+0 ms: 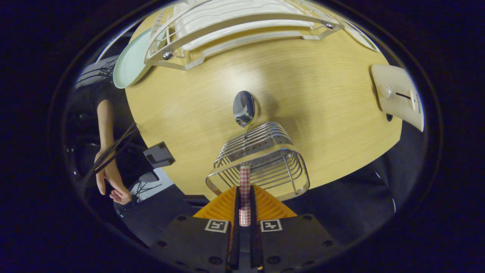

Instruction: Take the plate from the dish rack, then take the spoon from the basket and place it into the plate.

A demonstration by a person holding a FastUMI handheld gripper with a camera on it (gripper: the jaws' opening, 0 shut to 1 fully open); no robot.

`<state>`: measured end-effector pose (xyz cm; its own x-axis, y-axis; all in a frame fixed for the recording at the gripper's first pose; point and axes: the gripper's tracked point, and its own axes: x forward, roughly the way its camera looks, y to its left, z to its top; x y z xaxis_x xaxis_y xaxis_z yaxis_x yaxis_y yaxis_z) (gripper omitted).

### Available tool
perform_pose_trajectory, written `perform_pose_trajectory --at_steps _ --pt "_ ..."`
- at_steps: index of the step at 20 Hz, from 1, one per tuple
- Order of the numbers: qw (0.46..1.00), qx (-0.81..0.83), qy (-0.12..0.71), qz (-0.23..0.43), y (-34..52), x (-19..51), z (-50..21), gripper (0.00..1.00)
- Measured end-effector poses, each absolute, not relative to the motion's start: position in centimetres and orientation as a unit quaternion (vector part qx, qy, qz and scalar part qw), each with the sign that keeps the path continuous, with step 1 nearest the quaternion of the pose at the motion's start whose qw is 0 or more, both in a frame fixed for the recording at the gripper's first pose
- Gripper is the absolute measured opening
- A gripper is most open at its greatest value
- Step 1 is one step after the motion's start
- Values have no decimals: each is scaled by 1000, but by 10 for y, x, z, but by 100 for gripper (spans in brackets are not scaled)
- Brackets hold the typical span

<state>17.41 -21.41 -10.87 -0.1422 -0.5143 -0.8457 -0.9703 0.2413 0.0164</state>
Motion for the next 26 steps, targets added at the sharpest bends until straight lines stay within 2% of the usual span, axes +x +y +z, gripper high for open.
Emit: perform_pose_trajectory --at_steps 5,12,18,26 --pt "344 -584 673 295 -203 194 -108 17" --pt "308 -586 694 285 -215 177 -89 17" --pt "336 -553 703 295 -219 186 -89 17" --pt "334 -529 722 297 -231 178 -82 17"
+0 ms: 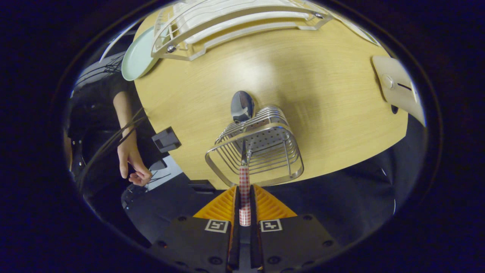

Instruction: Take the plate from the dish rack, then take the spoon from the basket and place it into the plate.

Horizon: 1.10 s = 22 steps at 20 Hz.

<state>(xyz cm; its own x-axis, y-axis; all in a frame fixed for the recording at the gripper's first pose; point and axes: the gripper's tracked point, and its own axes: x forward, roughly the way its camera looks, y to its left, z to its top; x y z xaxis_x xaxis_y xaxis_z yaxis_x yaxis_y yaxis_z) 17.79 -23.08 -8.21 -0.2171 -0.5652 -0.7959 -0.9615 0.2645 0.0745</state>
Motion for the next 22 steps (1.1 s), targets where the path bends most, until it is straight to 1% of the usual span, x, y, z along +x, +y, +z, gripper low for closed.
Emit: perform_pose_trajectory --at_steps 7,10,13,16,20,22 --pt "326 -559 719 253 -250 182 -63 17" --pt "334 -561 722 231 -266 176 -50 17" --pt "358 -554 720 214 -276 169 -35 17" --pt "394 -545 707 217 -278 151 -18 17" --pt "429 -535 683 251 -268 107 -1 17" --pt "436 -539 671 263 -253 83 7 17"
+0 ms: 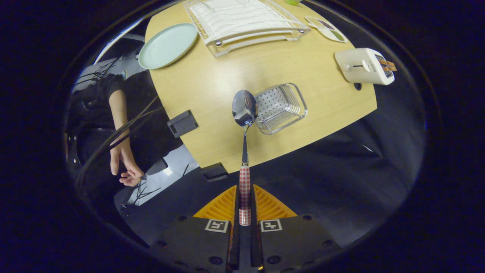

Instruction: Take the plate from the dish rack, then take the spoon from the basket and place it into the plate.

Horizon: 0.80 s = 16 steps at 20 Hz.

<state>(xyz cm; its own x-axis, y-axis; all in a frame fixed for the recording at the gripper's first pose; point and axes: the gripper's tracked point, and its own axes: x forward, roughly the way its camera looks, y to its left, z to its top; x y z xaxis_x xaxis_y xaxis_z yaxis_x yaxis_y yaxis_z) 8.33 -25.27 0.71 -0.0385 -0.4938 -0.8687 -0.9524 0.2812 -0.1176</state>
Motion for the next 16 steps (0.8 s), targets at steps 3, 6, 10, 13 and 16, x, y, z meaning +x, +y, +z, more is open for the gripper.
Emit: perform_pose_trajectory --at_steps 3,6,10,13,16 --pt "445 -549 645 291 -213 47 11 17" --pt "442 -571 623 301 -167 17 14 17" --pt "419 -598 611 305 -104 -8 3 17" --pt "398 -616 608 304 -58 -12 -10 17" --pt "379 -634 604 299 -20 -17 -28 17"
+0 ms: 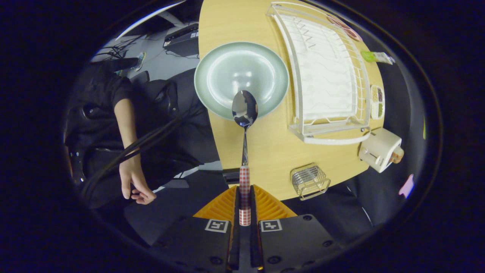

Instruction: Take the plate from the dish rack, then take the spoon from the basket and place it into the plate.

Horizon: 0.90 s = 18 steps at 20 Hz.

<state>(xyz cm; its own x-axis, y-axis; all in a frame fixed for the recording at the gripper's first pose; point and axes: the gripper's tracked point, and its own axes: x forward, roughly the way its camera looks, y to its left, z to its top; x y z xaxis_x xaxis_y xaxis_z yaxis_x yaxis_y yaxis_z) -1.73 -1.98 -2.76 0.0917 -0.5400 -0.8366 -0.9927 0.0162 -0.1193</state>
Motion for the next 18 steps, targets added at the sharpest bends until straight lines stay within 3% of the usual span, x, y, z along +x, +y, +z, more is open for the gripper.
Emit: perform_pose_trajectory --at_steps 9,18 --pt "356 -677 583 272 74 -10 -60 17" --pt "355 -675 597 248 97 -5 -74 18"
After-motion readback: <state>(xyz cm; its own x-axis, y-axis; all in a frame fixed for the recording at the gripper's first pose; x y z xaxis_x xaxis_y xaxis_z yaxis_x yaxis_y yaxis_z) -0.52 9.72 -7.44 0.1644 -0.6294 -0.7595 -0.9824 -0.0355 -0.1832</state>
